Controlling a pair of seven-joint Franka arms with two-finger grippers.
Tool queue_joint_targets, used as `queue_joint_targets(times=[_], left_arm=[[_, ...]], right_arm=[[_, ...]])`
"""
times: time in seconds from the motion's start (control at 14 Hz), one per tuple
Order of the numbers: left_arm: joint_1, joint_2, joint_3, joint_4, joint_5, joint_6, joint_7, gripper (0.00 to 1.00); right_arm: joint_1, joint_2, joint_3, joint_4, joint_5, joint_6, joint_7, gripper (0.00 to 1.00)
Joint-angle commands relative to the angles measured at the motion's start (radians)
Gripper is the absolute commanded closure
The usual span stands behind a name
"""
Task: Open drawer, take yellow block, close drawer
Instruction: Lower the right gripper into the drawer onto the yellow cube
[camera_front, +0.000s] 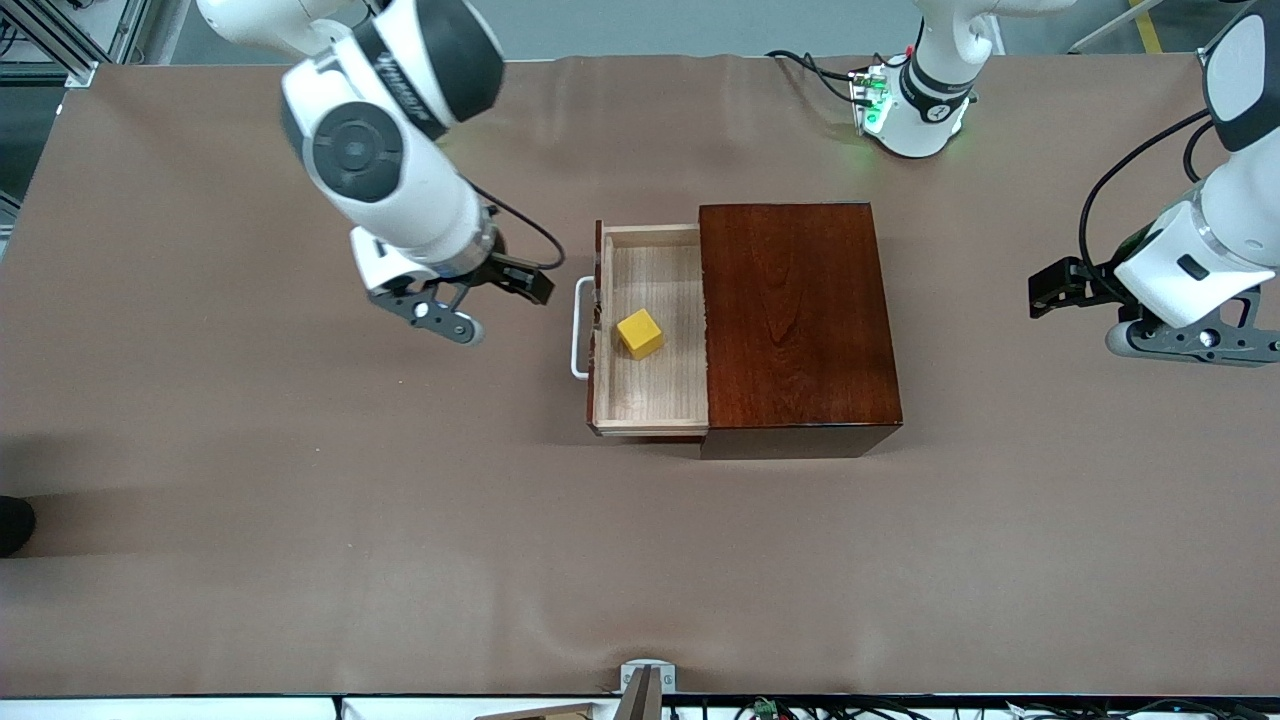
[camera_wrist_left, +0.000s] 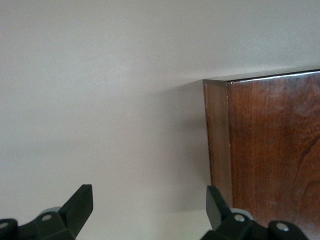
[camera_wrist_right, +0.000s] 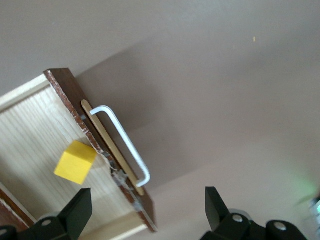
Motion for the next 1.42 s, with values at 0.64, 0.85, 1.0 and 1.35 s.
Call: queue_joint_targets(times=[0.64, 0.85, 1.0, 1.35], left_arm=[[0.01, -0.025, -0.004, -0.028, -0.019, 0.007, -0.02, 0.0], [0.01, -0.025, -0.004, -0.028, -0.019, 0.006, -0.02, 0.0], [0.01, -0.023, -0.004, -0.028, -0.019, 0.006, -0.02, 0.0], [0.01, -0.023, -0.004, -0.028, -0.019, 0.002, -0.02, 0.0]], right_arm=[[0.183, 0.198, -0.012, 0.013, -0.001, 0.402, 0.914, 0.0], [0.182, 0.201, -0.013, 0.001, -0.004, 0.402, 0.958, 0.0], [0.182, 0.222, -0.015, -0.001, -0.005, 0.41, 1.014, 0.0], [0.203, 0.271, -0.013, -0.004, -0.001, 0.447, 1.033, 0.0]])
